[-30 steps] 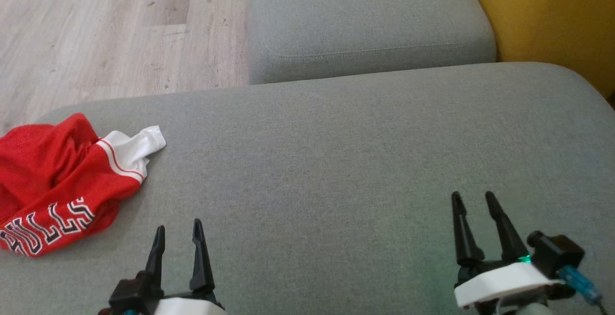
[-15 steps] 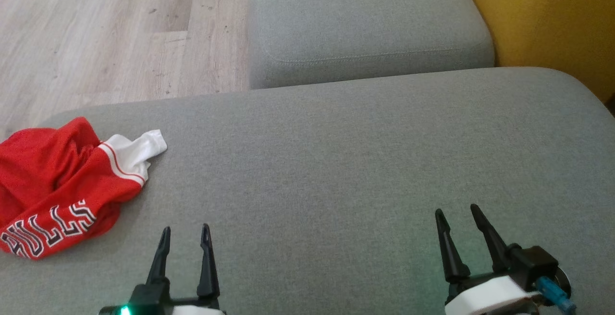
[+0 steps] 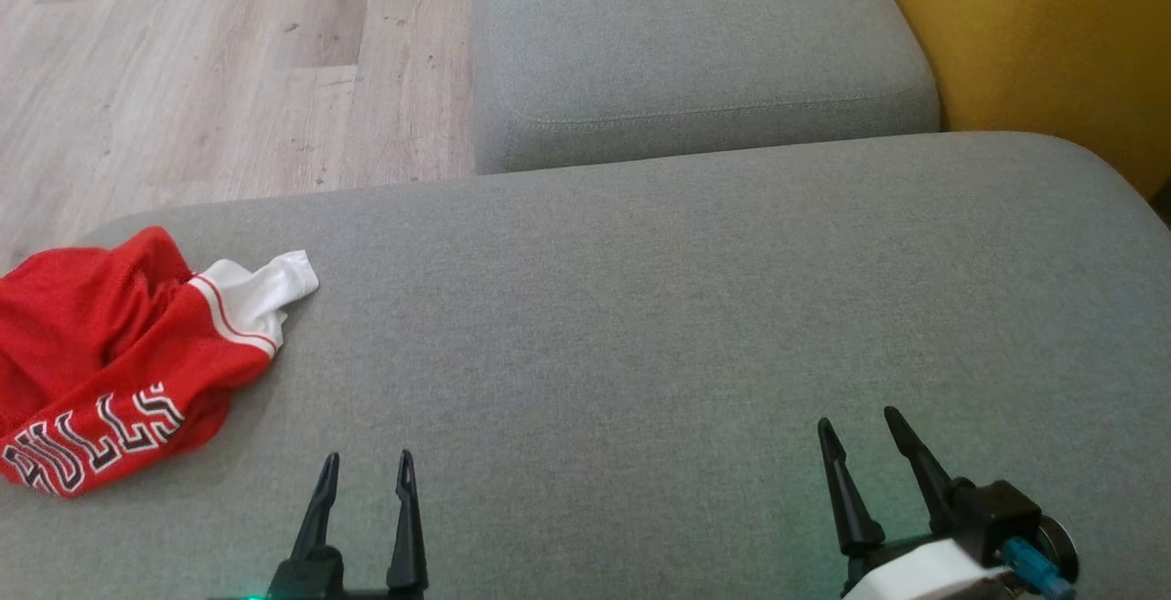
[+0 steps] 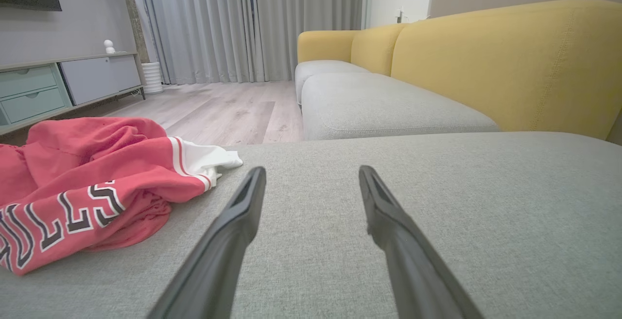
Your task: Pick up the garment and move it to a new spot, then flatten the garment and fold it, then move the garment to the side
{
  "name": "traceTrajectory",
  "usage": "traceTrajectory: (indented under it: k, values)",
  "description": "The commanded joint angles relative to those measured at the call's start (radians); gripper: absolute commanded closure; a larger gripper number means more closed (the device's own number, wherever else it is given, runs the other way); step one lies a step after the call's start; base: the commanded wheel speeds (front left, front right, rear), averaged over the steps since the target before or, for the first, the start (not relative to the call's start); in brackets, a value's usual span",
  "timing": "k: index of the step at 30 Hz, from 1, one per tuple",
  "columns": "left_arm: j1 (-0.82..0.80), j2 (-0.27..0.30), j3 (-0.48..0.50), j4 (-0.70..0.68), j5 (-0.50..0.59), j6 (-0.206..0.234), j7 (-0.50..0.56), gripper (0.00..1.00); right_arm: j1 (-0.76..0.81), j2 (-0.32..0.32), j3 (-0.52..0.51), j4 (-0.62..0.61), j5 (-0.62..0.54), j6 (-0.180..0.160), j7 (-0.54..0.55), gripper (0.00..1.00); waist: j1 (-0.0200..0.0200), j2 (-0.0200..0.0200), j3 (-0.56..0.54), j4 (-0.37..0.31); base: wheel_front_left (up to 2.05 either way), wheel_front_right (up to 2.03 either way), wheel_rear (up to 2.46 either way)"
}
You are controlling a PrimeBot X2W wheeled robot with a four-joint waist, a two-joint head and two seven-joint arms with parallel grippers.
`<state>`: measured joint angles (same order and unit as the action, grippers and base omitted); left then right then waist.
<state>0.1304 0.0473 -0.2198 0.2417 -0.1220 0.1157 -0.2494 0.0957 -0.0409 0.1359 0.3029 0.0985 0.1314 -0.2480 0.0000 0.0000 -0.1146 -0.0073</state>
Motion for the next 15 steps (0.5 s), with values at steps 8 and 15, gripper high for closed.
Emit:
traceTrajectory:
  k: [8,15]
  values:
    - [-0.053,0.003,0.058,-0.004,0.0,-0.017,-0.012,0.0,-0.035,-0.009,0.021,-0.021,0.006,-0.001,-0.014,0.0,0.0,0.0,-0.002,-0.001,0.0,0.0,0.0]
    - [-0.056,0.003,0.065,0.004,0.001,-0.02,-0.012,0.0,-0.034,-0.009,0.022,-0.021,0.009,-0.001,-0.014,0.0,0.0,0.0,-0.004,0.001,0.0,0.0,0.0]
